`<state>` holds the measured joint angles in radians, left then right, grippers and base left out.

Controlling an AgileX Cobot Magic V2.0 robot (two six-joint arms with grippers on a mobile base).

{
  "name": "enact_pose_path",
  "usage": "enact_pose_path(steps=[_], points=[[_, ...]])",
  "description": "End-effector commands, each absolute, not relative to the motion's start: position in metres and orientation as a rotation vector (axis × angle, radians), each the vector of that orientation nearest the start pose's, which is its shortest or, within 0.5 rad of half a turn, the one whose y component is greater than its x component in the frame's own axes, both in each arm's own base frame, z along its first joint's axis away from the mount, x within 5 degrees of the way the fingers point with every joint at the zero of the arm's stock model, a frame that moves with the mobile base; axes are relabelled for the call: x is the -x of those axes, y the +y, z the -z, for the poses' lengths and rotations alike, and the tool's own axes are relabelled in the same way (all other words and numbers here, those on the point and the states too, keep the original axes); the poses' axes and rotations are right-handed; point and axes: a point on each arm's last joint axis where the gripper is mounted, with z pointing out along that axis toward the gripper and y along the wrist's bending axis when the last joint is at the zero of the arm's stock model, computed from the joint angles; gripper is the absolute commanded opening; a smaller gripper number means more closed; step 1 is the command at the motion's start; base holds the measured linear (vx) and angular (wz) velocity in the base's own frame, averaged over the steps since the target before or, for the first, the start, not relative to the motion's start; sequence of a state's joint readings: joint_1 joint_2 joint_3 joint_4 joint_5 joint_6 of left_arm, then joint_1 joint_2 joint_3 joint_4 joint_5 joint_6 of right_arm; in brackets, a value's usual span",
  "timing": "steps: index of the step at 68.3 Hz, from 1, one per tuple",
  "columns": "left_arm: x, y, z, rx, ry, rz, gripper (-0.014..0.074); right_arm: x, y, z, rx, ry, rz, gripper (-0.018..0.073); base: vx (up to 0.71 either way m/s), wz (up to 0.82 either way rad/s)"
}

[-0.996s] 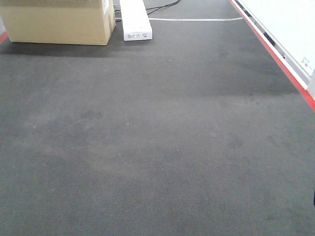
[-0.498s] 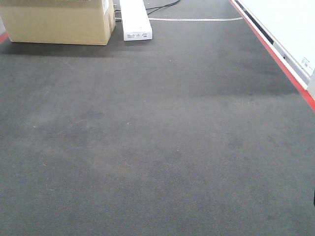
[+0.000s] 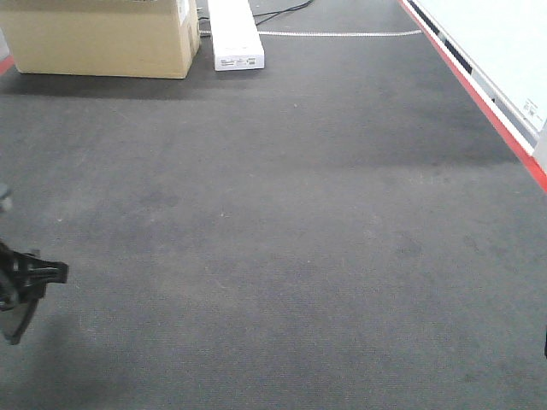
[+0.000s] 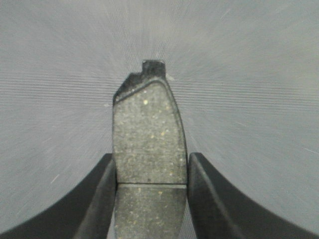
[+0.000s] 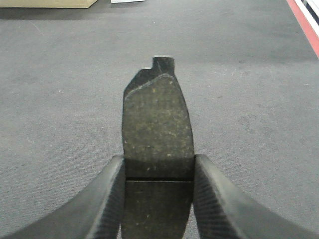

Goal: Move and align brake pads A on conveyor
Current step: 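Lower the left gripper to the belt and release its brake pad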

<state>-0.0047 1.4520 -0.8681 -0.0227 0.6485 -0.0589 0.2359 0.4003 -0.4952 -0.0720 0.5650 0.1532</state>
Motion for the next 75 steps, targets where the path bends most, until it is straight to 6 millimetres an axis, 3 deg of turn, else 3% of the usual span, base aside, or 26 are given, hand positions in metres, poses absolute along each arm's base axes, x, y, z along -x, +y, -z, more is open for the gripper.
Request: enact_pose_path(steps=[1, 12, 20, 37, 46, 59, 75], points=[[-0.295, -0.004, -0.229, 0.106, 2.652, 0.056, 0.006, -0.083, 0.016, -0.319, 0.118, 1.835, -0.181, -0.0004, 0.0, 0.0], [-0.312, -0.004, -0.202, 0.11, 2.736, 0.051, 0.0119, -0.083, 0.016, -0.319, 0.118, 1.835, -0.181, -0.0004, 0.0, 0.0], [-0.32, -0.004, -0.188, 0.113, 2.78, 0.049, 0.0212, -0.083, 0.016, -0.319, 0.118, 1.835, -0.181, -0.0004, 0.0, 0.0], [-0.323, -0.004, -0.185, 0.11, 2.78, 0.048, 0.0483, -0.083, 0.016, -0.319, 0.118, 1.835, -0.181, -0.0004, 0.0, 0.0], [-0.318, -0.005, -0.197, 0.099, 2.773, 0.048, 0.0531, -0.083, 0.016, -0.319, 0.118, 1.835, -0.181, -0.0004, 0.0, 0.0], [-0.299, -0.004, -0.24, 0.092, 2.674, 0.054, 0.0512, -0.083, 0.016, -0.319, 0.118, 1.835, -0.181, -0.0004, 0.0, 0.0], [-0.247, -0.004, -0.292, 0.083, 2.453, 0.062, 0.0477, -0.083, 0.016, -0.319, 0.118, 1.835, -0.181, -0.0004, 0.0, 0.0]])
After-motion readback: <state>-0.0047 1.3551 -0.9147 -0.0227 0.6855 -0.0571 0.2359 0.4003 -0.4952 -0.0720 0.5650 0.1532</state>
